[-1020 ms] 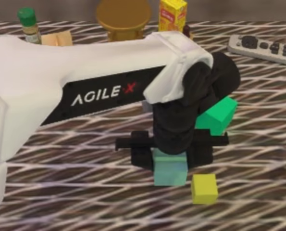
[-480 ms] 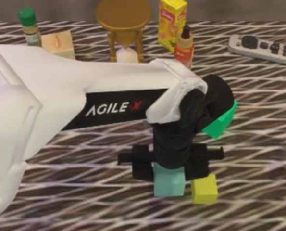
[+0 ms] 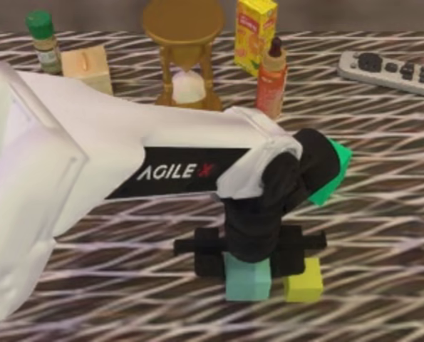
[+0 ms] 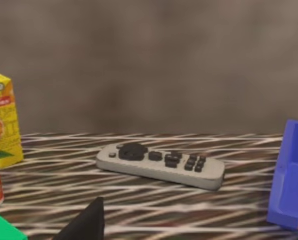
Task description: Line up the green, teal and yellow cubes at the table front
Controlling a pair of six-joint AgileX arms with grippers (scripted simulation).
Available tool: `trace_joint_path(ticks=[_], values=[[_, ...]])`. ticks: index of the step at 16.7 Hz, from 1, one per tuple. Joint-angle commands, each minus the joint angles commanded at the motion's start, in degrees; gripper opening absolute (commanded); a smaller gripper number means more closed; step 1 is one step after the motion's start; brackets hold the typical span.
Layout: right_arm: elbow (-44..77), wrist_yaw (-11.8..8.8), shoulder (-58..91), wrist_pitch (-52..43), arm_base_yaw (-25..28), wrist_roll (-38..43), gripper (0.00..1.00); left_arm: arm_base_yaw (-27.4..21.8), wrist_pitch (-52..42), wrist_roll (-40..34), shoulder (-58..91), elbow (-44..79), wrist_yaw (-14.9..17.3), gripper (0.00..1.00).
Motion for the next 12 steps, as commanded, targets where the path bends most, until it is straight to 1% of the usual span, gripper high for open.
trace_joint_path(ticks=[12], values=[[0.0,0.0,0.0,0.0,0.0,0.0,1.0,0.0,0.0,0.0,0.0,0.0,0.0,0.98]])
